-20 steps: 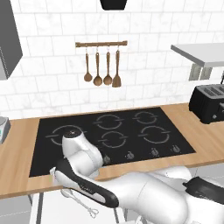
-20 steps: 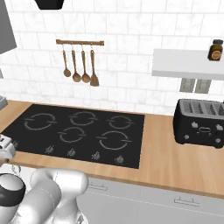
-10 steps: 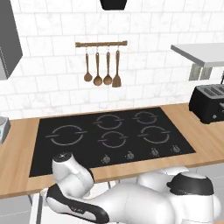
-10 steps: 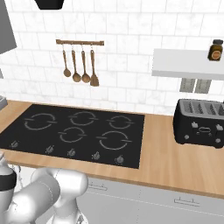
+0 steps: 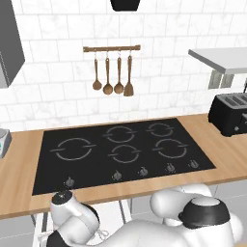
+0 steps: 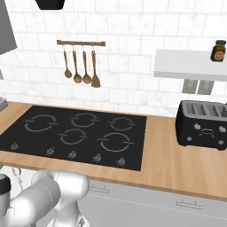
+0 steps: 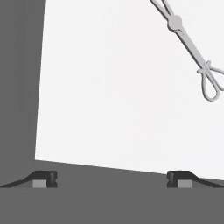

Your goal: Pick the tongs from the drawer and place it on the counter.

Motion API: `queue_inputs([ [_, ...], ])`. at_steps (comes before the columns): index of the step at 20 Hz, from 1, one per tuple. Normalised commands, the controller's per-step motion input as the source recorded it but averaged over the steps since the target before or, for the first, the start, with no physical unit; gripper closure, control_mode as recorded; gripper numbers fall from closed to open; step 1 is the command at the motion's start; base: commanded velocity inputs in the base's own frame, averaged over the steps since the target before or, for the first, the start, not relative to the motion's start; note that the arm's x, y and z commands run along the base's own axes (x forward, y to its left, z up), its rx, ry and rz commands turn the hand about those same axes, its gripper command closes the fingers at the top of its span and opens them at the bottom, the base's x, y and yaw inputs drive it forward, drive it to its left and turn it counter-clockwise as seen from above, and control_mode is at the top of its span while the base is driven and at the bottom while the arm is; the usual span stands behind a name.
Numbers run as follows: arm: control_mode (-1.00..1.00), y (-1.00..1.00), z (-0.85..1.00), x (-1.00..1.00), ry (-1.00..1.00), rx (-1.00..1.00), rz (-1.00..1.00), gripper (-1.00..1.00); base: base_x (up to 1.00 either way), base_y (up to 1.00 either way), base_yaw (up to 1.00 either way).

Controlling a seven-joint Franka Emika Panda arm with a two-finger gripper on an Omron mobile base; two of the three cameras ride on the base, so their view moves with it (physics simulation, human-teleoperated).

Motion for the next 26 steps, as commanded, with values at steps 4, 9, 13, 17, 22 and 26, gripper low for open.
queue_inputs([
  [4,-1.00,0.00,-0.17,0.00,0.02,0.00,0.00,-1.00,0.00,0.00,0.00],
  [9,-1.00,0.00,-0.33,-0.04,0.01,0.00,0.01,-1.00,0.00,0.00,0.00],
  [13,-1.00,0.00,-0.34,-0.28,0.09,0.00,0.00,-1.00,0.00,0.00,0.00],
  [17,-1.00,0.01,-0.22,-0.35,0.09,0.00,0.00,-1.00,0.00,0.00,0.00],
  [22,-1.00,0.07,-0.11,-0.66,0.07,0.00,0.00,-1.00,0.00,0.00,0.00],
  [26,-1.00,0.15,-0.05,-0.90,0.08,0.00,0.00,-1.00,0.00,0.00,0.00],
])
